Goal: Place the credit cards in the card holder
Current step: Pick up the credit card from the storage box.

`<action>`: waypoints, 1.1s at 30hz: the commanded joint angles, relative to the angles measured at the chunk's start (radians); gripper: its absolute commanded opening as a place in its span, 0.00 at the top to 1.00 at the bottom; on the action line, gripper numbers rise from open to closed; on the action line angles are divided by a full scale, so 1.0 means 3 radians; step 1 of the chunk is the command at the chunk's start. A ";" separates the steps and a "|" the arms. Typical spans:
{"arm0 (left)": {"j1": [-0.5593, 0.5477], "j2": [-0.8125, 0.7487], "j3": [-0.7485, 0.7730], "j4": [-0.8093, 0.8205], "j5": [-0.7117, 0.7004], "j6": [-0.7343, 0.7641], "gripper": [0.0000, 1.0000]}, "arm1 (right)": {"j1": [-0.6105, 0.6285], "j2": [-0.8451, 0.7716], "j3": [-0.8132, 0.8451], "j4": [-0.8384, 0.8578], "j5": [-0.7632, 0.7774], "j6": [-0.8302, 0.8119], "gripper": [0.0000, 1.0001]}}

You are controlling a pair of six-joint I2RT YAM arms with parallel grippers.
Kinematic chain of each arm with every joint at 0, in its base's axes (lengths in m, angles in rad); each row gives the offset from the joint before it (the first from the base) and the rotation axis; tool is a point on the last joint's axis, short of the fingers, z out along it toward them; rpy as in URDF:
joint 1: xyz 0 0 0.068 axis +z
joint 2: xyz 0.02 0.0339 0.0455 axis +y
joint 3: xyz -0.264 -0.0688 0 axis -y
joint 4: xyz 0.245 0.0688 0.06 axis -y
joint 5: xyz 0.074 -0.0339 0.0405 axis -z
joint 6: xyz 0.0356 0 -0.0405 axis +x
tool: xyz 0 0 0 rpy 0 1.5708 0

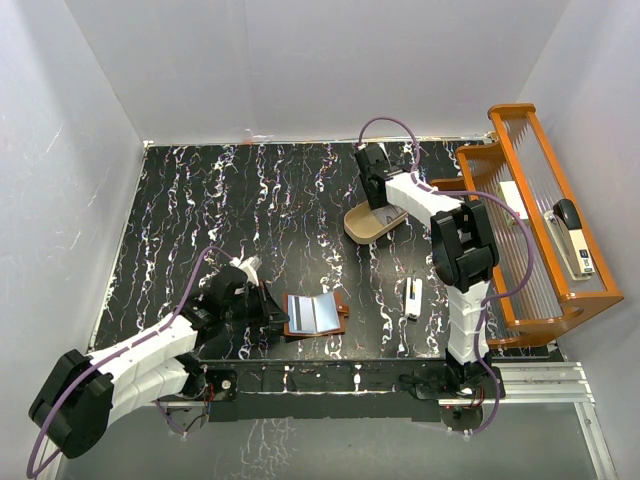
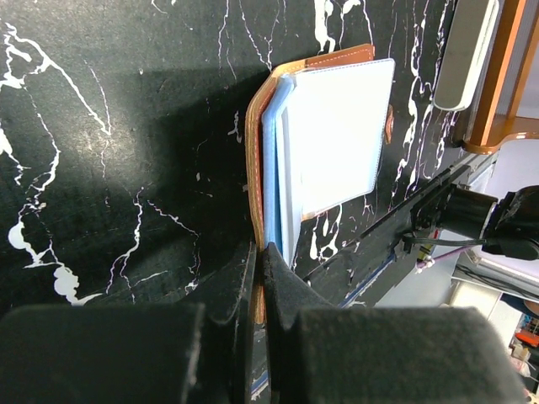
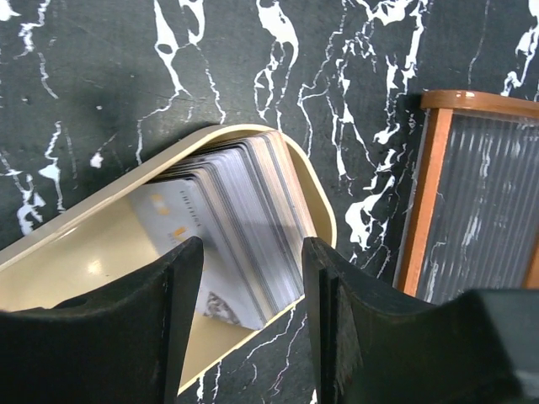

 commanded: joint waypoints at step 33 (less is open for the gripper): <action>-0.0014 -0.0264 0.0052 -0.0174 -0.0027 0.0057 1.00 | -0.0021 -0.0044 -0.0051 0.0228 0.0442 -0.0146 0.73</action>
